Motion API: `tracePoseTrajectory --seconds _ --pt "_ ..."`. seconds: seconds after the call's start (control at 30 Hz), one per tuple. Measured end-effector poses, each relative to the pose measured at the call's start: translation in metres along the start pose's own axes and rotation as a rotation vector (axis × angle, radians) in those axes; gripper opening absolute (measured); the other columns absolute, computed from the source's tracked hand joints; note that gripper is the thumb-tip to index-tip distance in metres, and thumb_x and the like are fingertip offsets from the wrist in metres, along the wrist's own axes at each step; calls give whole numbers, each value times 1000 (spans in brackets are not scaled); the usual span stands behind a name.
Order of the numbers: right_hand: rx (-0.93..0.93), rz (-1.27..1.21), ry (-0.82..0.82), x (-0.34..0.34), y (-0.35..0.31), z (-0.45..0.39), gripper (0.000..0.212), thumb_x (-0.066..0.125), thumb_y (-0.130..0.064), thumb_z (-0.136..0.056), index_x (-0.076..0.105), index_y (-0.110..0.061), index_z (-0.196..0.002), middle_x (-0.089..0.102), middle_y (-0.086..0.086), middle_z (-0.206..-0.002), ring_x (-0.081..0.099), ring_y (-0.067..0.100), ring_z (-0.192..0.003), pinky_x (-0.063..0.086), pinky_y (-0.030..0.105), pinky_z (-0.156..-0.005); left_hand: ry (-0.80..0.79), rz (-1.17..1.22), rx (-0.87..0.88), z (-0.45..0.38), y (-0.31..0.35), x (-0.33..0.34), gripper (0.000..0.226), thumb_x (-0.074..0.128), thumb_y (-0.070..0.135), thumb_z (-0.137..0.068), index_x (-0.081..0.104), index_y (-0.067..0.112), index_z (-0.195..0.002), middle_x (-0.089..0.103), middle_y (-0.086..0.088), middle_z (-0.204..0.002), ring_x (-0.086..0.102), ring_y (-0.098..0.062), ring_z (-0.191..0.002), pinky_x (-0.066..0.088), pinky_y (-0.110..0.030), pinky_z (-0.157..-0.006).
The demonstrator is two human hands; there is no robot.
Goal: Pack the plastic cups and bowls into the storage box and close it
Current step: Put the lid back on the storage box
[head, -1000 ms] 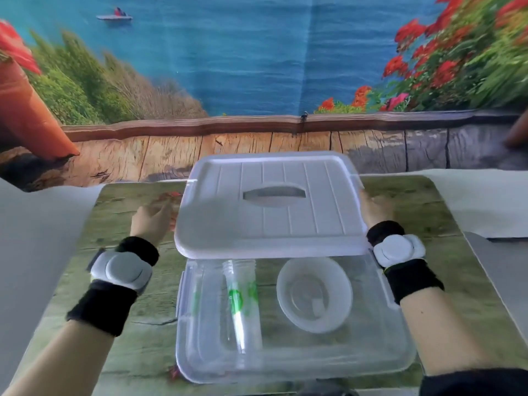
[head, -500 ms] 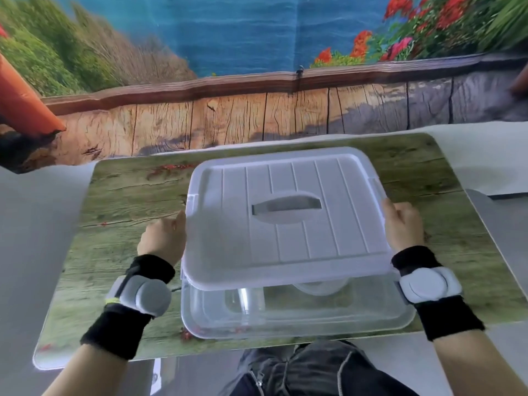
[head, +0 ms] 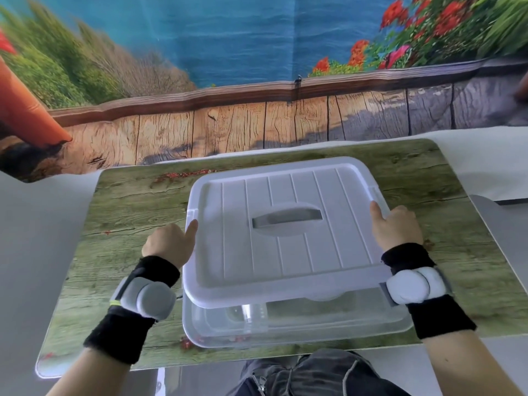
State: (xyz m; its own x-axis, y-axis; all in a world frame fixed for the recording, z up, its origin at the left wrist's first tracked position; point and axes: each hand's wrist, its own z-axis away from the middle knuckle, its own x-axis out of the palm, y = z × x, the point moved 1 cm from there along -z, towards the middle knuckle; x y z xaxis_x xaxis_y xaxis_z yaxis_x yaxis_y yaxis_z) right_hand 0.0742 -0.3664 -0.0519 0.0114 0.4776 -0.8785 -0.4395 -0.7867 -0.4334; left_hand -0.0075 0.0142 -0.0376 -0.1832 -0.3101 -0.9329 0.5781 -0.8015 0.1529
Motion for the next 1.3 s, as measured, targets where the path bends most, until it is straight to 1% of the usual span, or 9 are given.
tracePoseTrajectory --seconds 0.2,0.4,0.53,0.73,0.9,1.03,1.13,1.2,1.3 --pt "35 15 -31 -5 -42 -28 73 36 -56 -90 50 8 -121 50 28 -126 48 40 -117 40 45 -99 -52 8 3 -27 25 -8 65 25 51 -92 61 -1 -77 61 -17 -82 52 -30 -76 37 -31 -70" --pt "-1 -84 -162 -3 -88 -78 58 39 -53 -90 58 2 -90 62 24 -108 58 33 -88 47 38 -73 -47 135 -17 -67 60 -36 61 26 41 -95 57 -8 -114 63 -26 -112 60 -38 -103 42 -36 -77" --pt "-40 -119 -207 -16 -84 -69 51 39 -48 -93 52 1 -83 54 18 -86 52 30 -77 40 34 -67 -90 118 3 -69 50 -31 66 24 45 -95 58 -8 -113 63 -24 -102 60 -34 -93 43 -35 -76" --pt "-98 -73 -184 -5 -36 -39 38 34 -32 -98 49 2 -88 50 16 -81 48 27 -71 31 29 -57 -92 15 43 -47 18 0 65 20 46 -94 59 -6 -101 57 -19 -84 51 -28 -74 39 -31 -69" --pt "-95 -121 -123 -7 -19 -40 42 37 -8 -94 34 -6 -52 36 8 -53 38 24 -56 23 31 -50 -55 54 44 -40 12 9 65 22 45 -95 60 -8 -99 64 -25 -93 49 -28 -75 36 -31 -69" --pt "-56 -259 -191 -13 -7 -42 40 51 -7 -84 37 -9 -47 35 10 -50 32 20 -48 21 27 -50 -39 0 100 -35 7 9 50 22 33 -96 56 -4 -99 49 -13 -74 44 -25 -66 33 -30 -63" --pt "-37 -339 -240 -13 10 -38 31 59 -17 -84 51 -5 -56 51 14 -60 48 25 -59 29 27 -54 -9 -70 164 -30 0 4 26 23 19 -96 47 8 -93 49 -12 -78 44 -26 -68 30 -30 -62" --pt "-6 -422 -257 -14 15 -33 26 63 -26 -85 61 0 -85 59 14 -85 54 24 -74 35 25 -57 -4 -43 173 -33 -9 1 31 24 23 -95 51 7 -95 53 -13 -81 47 -26 -72 31 -31 -60" --pt "75 -534 -294 -14 18 -33 51 62 -38 -86 53 0 -119 56 15 -111 53 22 -79 41 28 -64 -26 153 140 -34 -14 -2 44 27 35 -95 60 6 -105 60 -15 -91 51 -26 -82 36 -31 -70"
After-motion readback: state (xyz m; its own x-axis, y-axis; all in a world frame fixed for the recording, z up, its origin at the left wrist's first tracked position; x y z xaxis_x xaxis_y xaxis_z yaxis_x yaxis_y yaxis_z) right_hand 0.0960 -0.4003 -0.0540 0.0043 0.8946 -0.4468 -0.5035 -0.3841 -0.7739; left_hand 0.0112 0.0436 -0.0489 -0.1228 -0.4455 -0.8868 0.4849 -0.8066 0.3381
